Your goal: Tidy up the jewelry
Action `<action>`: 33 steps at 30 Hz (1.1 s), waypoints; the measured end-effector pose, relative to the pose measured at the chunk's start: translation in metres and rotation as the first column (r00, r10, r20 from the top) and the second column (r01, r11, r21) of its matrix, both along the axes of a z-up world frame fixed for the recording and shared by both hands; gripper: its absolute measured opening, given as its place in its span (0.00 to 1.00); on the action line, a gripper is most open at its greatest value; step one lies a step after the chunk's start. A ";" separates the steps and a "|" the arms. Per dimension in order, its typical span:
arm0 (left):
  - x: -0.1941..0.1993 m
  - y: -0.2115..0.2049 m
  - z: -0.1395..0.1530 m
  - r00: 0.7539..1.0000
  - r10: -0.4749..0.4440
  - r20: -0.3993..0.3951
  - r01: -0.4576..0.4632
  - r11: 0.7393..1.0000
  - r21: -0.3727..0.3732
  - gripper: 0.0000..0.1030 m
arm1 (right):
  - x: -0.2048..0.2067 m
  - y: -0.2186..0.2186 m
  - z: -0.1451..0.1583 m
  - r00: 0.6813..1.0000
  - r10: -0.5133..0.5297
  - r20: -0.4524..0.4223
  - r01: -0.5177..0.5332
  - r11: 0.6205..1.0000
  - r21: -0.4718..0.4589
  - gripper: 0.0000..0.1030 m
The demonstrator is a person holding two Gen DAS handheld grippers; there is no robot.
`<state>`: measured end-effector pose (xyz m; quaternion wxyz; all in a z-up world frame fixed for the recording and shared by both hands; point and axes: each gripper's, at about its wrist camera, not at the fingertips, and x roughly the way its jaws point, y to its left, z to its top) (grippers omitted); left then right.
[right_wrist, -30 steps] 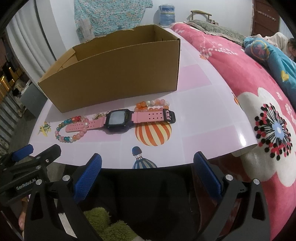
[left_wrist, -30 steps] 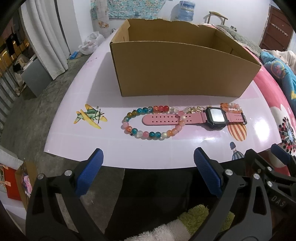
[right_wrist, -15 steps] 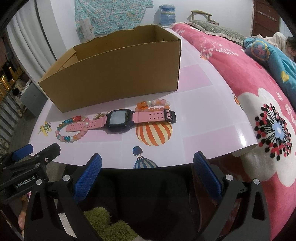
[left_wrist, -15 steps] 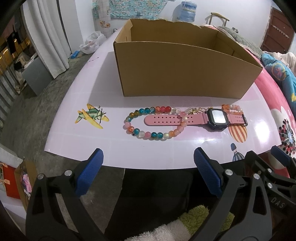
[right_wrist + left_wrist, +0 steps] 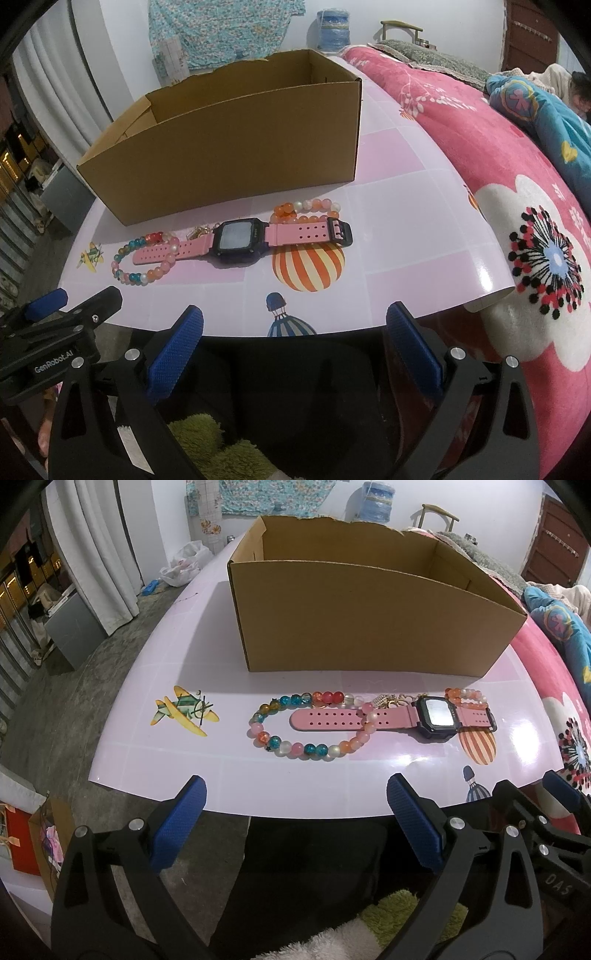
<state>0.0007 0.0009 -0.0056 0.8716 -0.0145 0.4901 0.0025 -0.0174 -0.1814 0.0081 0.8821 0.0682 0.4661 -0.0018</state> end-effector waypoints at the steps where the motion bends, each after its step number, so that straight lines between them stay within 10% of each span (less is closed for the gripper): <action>1: 0.000 0.000 -0.001 1.000 -0.002 -0.001 0.002 1.000 0.002 0.92 | 0.001 0.000 0.000 1.000 -0.001 -0.001 0.001 1.000 0.000 0.94; 24: 0.025 0.030 -0.017 0.995 -0.098 0.003 0.097 0.994 0.053 0.92 | 0.021 0.007 -0.004 1.000 0.009 0.012 -0.009 1.000 -0.003 0.94; 33: 0.025 0.058 -0.008 0.981 -0.159 0.107 0.172 0.977 -0.127 0.92 | 0.038 0.029 0.008 0.989 0.121 0.090 -0.126 0.991 0.051 0.94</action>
